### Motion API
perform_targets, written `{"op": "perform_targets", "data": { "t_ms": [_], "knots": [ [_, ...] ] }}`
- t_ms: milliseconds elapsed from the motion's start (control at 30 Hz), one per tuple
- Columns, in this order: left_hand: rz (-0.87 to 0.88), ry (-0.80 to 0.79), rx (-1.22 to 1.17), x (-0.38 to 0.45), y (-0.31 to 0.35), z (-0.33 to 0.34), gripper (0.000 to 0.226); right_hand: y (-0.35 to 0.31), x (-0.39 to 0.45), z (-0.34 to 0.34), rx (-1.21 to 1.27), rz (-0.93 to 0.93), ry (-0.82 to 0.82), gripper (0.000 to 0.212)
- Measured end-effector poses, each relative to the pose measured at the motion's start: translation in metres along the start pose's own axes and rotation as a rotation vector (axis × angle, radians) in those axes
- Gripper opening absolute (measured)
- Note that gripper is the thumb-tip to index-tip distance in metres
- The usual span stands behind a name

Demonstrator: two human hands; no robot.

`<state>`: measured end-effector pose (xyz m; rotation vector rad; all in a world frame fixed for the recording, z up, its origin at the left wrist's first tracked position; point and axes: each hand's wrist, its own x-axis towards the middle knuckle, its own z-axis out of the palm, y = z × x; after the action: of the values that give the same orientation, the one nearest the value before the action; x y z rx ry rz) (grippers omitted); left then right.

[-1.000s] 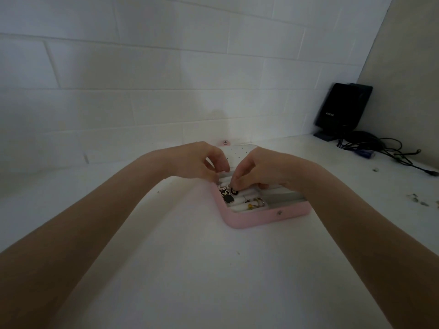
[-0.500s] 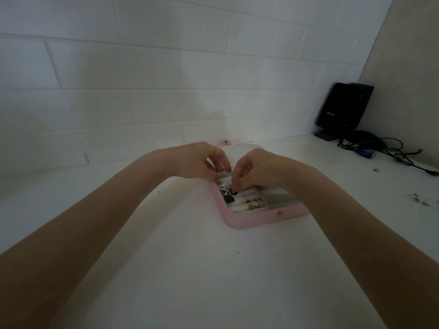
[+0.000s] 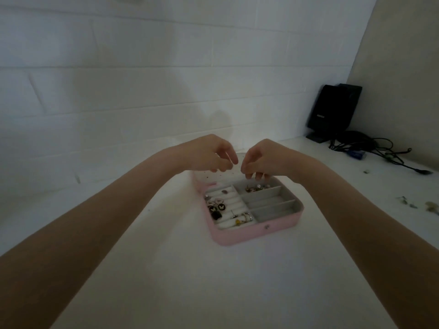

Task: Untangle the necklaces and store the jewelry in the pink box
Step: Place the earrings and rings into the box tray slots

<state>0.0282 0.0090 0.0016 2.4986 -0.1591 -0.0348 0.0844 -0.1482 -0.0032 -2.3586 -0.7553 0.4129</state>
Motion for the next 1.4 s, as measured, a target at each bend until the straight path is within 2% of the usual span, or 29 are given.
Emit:
{"op": "perform_targets", "data": {
  "t_ms": [167,267,367,467,533,667,800,900,1133,1200,1267,1333,1400],
  "knots": [
    [0.108,-0.132,0.122,0.04,0.061,0.035,0.018,0.056,-0.017,-0.034,-0.264,0.14,0.252,0.019],
    [0.181,-0.194,0.171,0.061,0.096,0.071,0.014,0.103,-0.039,-0.052,-0.393,0.295,0.319,0.03],
    [0.226,-0.235,0.212,0.079,0.128,0.106,0.02,0.147,-0.07,-0.063,-0.494,0.434,0.388,0.044],
    [0.247,-0.246,0.272,0.094,0.155,0.138,0.026,0.189,-0.1,-0.071,-0.469,0.536,0.48,0.05],
    [0.246,-0.237,0.291,0.102,0.168,0.157,0.032,0.214,-0.114,-0.072,-0.384,0.588,0.467,0.051],
    [0.263,-0.207,0.34,0.114,0.181,0.194,0.047,0.234,-0.118,-0.063,-0.335,0.506,0.404,0.049],
    [0.264,-0.165,0.299,0.117,0.179,0.214,0.037,0.224,-0.108,-0.057,-0.282,0.298,0.422,0.035],
    [0.266,-0.126,0.268,0.114,0.169,0.208,0.05,0.22,-0.101,-0.055,-0.236,0.219,0.4,0.037],
    [0.09,-0.102,0.376,0.104,0.141,0.174,0.042,0.19,-0.076,-0.039,0.027,-0.02,0.45,0.033],
    [0.075,-0.158,0.418,0.103,0.134,0.164,0.043,0.19,-0.071,-0.046,0.063,-0.011,0.459,0.031],
    [0.079,-0.217,0.443,0.101,0.129,0.155,0.047,0.196,-0.068,-0.058,0.18,0.058,0.56,0.032],
    [0.103,-0.242,0.455,0.099,0.127,0.151,0.045,0.203,-0.065,-0.068,0.125,0.149,0.714,0.036],
    [0.128,-0.243,0.453,0.097,0.125,0.15,0.043,0.208,-0.056,-0.073,0.017,0.198,0.765,0.04]
  ]
}}
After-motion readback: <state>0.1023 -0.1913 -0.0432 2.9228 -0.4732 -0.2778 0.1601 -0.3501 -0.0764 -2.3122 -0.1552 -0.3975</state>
